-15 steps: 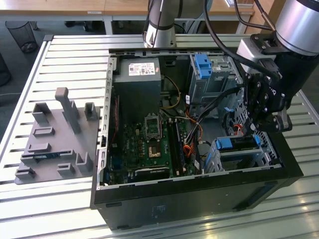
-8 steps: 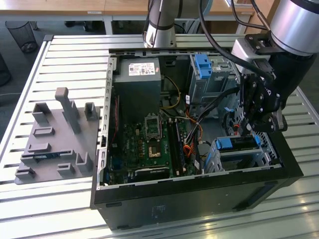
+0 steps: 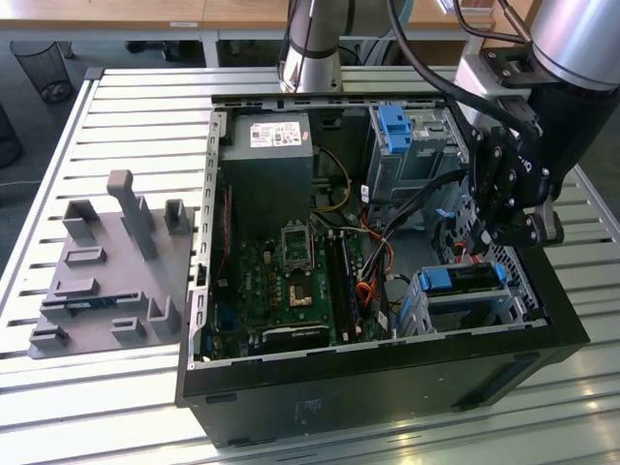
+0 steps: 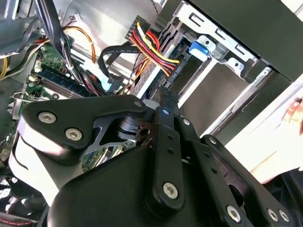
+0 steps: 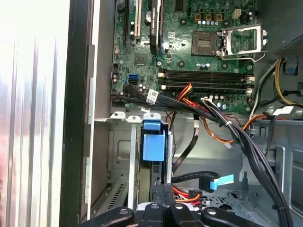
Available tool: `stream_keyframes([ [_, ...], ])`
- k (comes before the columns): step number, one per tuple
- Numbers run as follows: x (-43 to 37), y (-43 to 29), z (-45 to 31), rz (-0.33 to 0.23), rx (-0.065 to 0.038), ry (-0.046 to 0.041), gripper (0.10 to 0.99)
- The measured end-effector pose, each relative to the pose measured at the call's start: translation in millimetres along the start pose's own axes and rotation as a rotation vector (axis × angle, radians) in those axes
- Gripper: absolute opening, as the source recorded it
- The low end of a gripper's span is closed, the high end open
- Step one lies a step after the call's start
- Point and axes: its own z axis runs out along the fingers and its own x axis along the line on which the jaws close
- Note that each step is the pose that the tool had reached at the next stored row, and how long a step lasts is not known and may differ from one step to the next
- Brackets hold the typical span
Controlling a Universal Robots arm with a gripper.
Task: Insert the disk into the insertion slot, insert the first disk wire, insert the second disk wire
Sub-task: 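Insert the second disk wire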
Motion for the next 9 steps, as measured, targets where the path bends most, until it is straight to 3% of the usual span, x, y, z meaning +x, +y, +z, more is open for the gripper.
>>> stream_keyframes([
  [9,-2.7,15.1,-0.8,0.000,0.000,-0.0028,0.106],
])
